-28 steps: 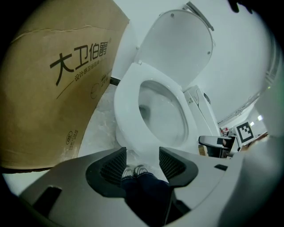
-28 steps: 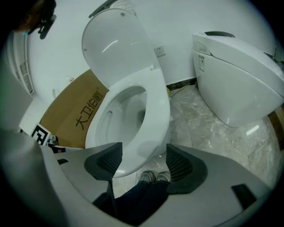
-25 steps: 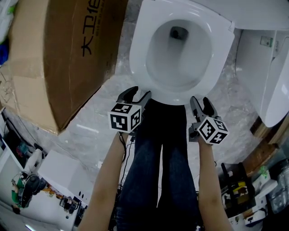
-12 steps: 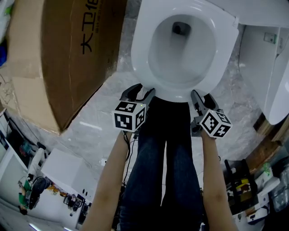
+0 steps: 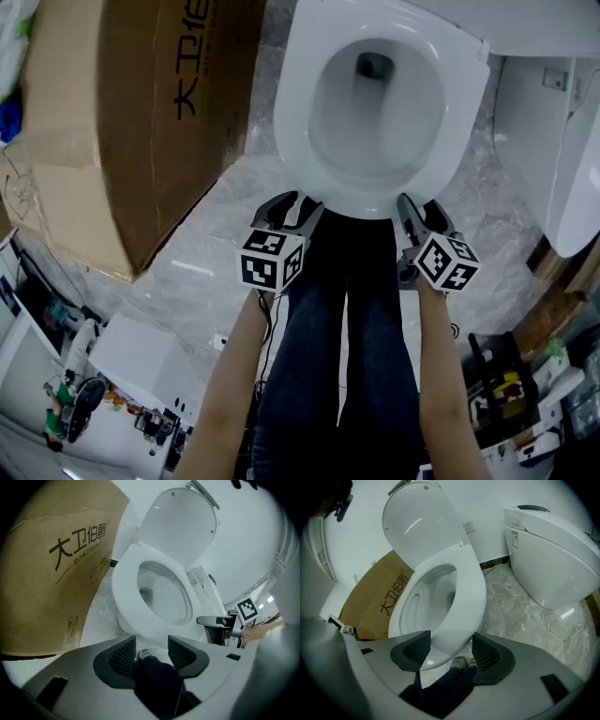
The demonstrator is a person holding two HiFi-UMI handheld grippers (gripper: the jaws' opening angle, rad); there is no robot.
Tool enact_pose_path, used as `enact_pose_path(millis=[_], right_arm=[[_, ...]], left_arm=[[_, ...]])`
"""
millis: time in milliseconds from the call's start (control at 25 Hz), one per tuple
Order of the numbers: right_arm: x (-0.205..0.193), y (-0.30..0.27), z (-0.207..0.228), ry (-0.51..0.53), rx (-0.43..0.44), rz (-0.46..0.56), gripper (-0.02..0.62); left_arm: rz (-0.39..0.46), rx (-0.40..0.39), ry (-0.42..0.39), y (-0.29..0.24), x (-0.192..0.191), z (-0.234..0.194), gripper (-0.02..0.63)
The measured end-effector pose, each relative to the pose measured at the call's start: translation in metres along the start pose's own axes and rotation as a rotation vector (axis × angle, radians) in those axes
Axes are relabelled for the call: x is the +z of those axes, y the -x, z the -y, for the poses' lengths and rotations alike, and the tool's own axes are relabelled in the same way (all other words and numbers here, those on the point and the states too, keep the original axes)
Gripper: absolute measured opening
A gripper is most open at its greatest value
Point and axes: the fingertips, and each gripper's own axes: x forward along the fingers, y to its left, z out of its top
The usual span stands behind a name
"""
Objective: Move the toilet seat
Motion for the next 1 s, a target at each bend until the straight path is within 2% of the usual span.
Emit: enact_pose_path(millis=[360, 720, 1000], right_arm=[[0.009, 0.022, -0.012, -0.002, -0.017, 0.016, 0.287], [0.029, 0.062, -0.032, -0.032, -0.012, 0.063, 0.290], [0.060, 0.104, -0.056, -0.062, 0.011, 0.151, 0.291]], left_arm=[[-0.006, -0.035, -0.048, 0.019, -0.001, 0.037, 0.222], [-0.049, -0.086, -0.106, 0.052, -0.020, 0.089, 0.205], [-0.002, -0.089, -0.129, 0.071, -0.002, 0.115, 0.177]])
